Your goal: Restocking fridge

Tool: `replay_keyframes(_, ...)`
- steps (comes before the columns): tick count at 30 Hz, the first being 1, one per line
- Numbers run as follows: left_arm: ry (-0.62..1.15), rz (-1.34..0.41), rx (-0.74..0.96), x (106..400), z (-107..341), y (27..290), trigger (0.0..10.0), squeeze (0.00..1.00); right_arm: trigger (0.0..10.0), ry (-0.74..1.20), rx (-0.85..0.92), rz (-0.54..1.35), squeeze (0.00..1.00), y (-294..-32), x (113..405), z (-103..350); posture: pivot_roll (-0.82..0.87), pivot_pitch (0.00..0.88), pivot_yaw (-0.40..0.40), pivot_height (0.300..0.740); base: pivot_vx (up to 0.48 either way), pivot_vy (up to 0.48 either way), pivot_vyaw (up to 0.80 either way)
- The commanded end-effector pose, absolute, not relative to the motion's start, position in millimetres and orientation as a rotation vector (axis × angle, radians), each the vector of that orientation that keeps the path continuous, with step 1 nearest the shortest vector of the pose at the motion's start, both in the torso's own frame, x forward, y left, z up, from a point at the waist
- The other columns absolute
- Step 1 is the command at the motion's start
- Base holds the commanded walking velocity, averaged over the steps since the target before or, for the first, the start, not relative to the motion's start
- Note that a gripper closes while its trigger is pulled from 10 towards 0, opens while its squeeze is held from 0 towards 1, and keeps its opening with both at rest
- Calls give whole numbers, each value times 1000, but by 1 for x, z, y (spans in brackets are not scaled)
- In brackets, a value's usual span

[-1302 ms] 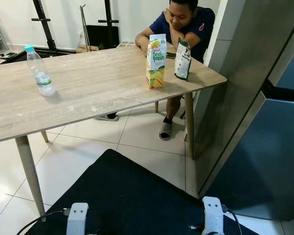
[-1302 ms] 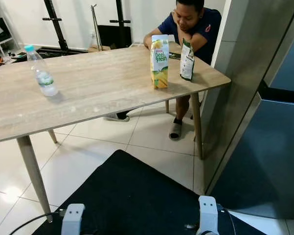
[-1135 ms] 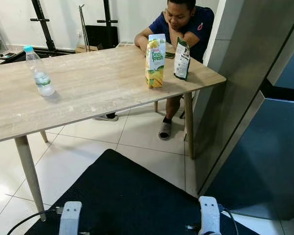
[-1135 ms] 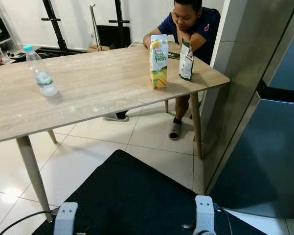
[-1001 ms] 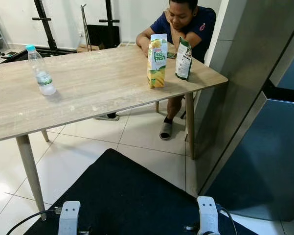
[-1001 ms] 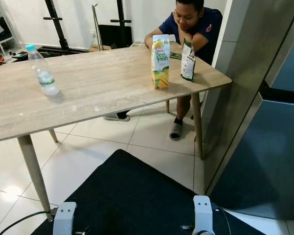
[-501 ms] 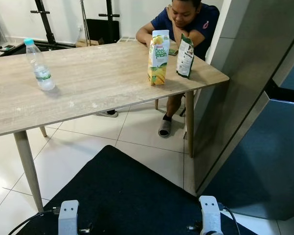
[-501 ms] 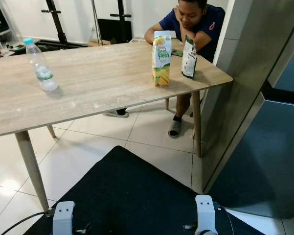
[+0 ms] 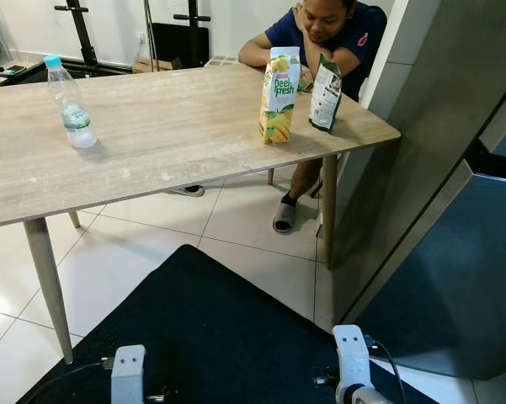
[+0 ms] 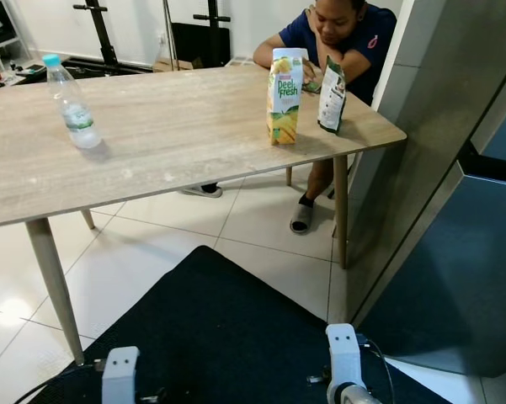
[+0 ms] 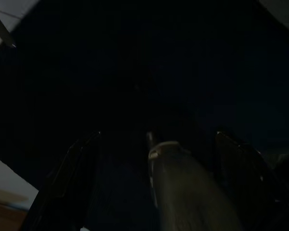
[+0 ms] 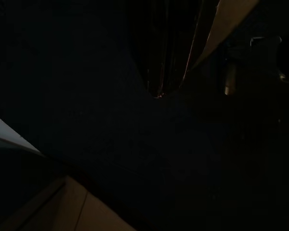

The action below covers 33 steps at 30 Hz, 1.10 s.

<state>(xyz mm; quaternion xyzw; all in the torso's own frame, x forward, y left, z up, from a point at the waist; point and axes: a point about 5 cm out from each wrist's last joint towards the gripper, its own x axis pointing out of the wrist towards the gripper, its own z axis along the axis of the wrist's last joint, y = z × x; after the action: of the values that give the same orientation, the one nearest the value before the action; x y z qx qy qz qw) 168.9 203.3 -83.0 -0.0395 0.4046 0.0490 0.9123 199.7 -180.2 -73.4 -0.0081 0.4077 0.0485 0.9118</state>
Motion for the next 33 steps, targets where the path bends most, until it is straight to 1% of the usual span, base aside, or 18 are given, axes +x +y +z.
replay_keyframes(1,839,93,-79,165,-85,200,10000,0,10000,834,-12,102,0,-179,199,-74,-106,87,-28,713,0,0,0)
replay_keyframes(5,840,13,-80,165,-85,190,10000,0,10000,822,-24,100,0,-183,199,-73,-100,96,-35,713,0,0,0)
replay_keyframes(7,828,19,-78,167,-84,189,10000,0,10000,837,-31,106,0,-183,194,-75,-98,99,-30,713,0,0,0)
replay_keyframes(13,797,-8,-56,169,-82,188,10000,0,10000,839,-23,95,0,-184,191,-77,-105,98,-9,713,0,0,469)
replay_keyframes(18,811,-26,-30,168,-83,190,10000,0,10000,839,-16,81,0,-183,188,-78,-122,97,2,713,0,0,496)
replay_keyframes(24,791,-21,-25,171,-81,191,10000,0,10000,835,-14,67,0,-189,189,-77,-112,86,-4,713,0,0,505)
replay_keyframes(33,773,-21,-20,173,-79,192,10000,0,10000,822,-7,56,0,-188,193,-75,-114,79,7,713,0,0,503)
